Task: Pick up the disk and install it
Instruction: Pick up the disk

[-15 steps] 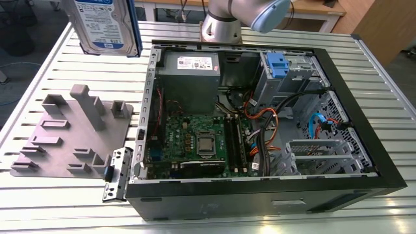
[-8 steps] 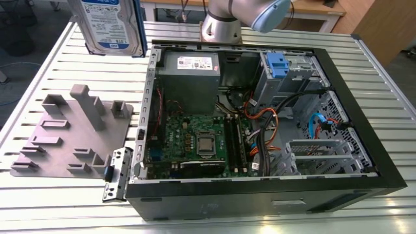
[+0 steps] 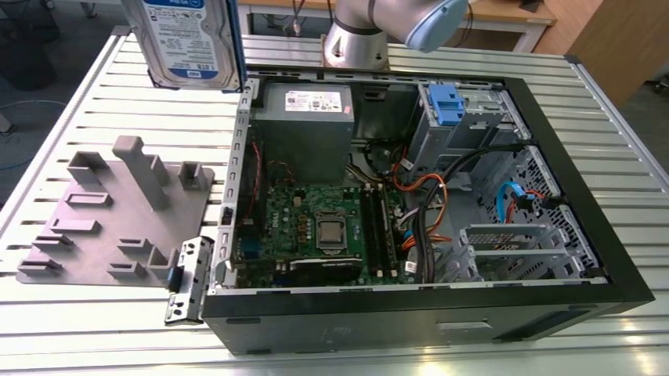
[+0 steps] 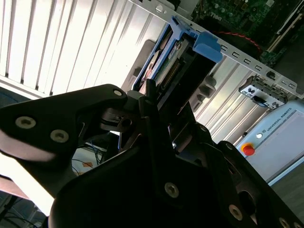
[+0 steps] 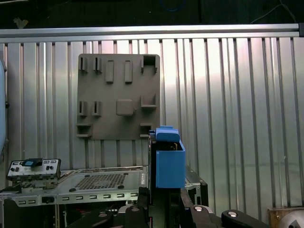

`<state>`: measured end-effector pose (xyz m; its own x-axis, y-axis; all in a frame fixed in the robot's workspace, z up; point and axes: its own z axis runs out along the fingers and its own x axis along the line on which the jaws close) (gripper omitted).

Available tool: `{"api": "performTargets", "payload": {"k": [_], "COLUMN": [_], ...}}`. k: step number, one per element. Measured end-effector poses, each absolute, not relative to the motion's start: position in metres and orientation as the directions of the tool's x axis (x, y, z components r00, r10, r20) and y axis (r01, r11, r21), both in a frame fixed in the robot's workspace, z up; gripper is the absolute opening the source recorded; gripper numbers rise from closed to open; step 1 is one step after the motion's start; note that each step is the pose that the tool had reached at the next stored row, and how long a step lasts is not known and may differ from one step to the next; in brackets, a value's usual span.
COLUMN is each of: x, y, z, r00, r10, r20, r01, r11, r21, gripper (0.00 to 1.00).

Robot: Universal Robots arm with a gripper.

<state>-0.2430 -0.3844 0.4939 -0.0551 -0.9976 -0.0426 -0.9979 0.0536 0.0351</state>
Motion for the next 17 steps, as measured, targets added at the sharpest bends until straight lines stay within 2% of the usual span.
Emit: {"api": "performTargets", "payload": {"k": [17], "x": [-0.218], "y": [-0.384], "z": [0.494], "r00": [-0.055], "r10": [-0.998], "r20": [-0.043], "r01": [-0.998], "r11": [0.054], "r21": [0.035], "gripper": [0.35]}}
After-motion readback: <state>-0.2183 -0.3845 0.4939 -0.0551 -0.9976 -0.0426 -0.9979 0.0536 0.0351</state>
